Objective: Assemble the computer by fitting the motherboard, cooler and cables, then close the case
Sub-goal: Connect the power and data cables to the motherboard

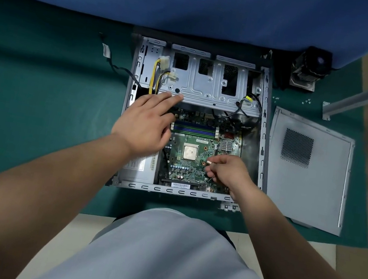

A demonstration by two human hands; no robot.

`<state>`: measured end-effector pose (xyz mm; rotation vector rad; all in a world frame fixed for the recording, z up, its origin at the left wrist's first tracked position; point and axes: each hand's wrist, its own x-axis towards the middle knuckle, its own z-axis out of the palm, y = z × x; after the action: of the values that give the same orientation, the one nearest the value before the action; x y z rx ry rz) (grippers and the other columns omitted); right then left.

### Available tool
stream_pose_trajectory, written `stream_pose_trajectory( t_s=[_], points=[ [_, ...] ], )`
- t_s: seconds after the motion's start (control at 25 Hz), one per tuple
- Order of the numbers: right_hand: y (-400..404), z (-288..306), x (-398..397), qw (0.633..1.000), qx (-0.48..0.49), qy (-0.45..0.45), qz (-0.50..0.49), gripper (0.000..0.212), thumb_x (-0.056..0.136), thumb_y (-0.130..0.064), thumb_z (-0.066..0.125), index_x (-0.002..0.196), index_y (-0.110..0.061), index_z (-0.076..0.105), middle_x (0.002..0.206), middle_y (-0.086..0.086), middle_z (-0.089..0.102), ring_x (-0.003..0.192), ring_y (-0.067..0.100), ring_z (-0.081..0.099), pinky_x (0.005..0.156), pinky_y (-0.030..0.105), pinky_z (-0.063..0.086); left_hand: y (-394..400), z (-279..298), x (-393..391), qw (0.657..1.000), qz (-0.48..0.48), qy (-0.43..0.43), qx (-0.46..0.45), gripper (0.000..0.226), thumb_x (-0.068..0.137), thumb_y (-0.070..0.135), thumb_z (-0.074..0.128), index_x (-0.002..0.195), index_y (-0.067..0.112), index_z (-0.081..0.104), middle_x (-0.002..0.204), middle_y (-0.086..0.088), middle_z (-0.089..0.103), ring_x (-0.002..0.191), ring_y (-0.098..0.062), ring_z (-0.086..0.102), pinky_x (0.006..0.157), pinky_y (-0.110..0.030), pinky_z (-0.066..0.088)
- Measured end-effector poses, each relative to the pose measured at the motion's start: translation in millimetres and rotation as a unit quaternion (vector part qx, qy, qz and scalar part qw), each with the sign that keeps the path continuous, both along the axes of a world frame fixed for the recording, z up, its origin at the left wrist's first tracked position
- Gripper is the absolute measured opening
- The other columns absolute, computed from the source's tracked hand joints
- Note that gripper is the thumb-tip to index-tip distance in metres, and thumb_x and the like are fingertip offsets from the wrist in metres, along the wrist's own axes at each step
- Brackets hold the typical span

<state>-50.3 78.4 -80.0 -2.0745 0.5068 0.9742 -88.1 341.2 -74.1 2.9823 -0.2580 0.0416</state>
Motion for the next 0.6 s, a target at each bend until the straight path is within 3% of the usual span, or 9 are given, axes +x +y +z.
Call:
stream_pose_trajectory(
  t_s=[0.16, 0.24, 0.4, 0.6],
  points=[
    [4, -1, -1, 0.989, -0.065, -0.069, 0.118, 0.012, 0.098, -0.004, 0.060, 0.101, -0.013, 0.068, 0.087, 0.004, 0.076, 0.071, 0.011, 0.070, 0.061, 0.023, 0.055, 0, 1, 0, 1.000, -0.003, -0.001, -0.006, 0.041, 0.094, 0.042, 0.038, 0.098, 0.025, 0.074, 0.166, 0.002, 0.032, 0.151, -0.020, 0.030, 0.121, -0.045, 0.026],
    [3, 0, 5, 0.968, -0.119, -0.097, 0.200, 0.011, 0.096, -0.008, 0.065, 0.094, -0.017, 0.071, 0.089, 0.000, 0.074, 0.076, 0.011, 0.070, 0.063, 0.023, 0.056, 0, 1, 0, 1.000, -0.004, -0.001, -0.007, 0.041, 0.093, 0.043, 0.038, 0.097, 0.024, 0.075, 0.166, 0.001, 0.033, 0.151, -0.020, 0.030, 0.121, -0.046, 0.028],
    [-3, 2, 14, 0.930, -0.159, -0.093, 0.319, 0.015, 0.098, -0.014, 0.065, 0.090, -0.022, 0.074, 0.091, -0.007, 0.071, 0.072, 0.006, 0.066, 0.052, 0.014, 0.045, 2, 0, 0, 1.000, -0.008, -0.007, -0.014, 0.041, 0.093, 0.043, 0.038, 0.091, 0.023, 0.075, 0.165, 0.000, 0.033, 0.150, -0.021, 0.032, 0.120, -0.047, 0.028],
    [-6, 3, 20, 0.870, -0.202, -0.106, 0.437, 0.018, 0.098, -0.018, 0.062, 0.083, -0.022, 0.072, 0.083, -0.008, 0.068, 0.073, 0.007, 0.064, 0.064, 0.023, 0.050, 2, 1, 0, 1.000, -0.008, -0.004, -0.013, 0.043, 0.094, 0.044, 0.037, 0.090, 0.025, 0.075, 0.166, 0.001, 0.031, 0.150, -0.020, 0.030, 0.120, -0.045, 0.027]
  ],
)
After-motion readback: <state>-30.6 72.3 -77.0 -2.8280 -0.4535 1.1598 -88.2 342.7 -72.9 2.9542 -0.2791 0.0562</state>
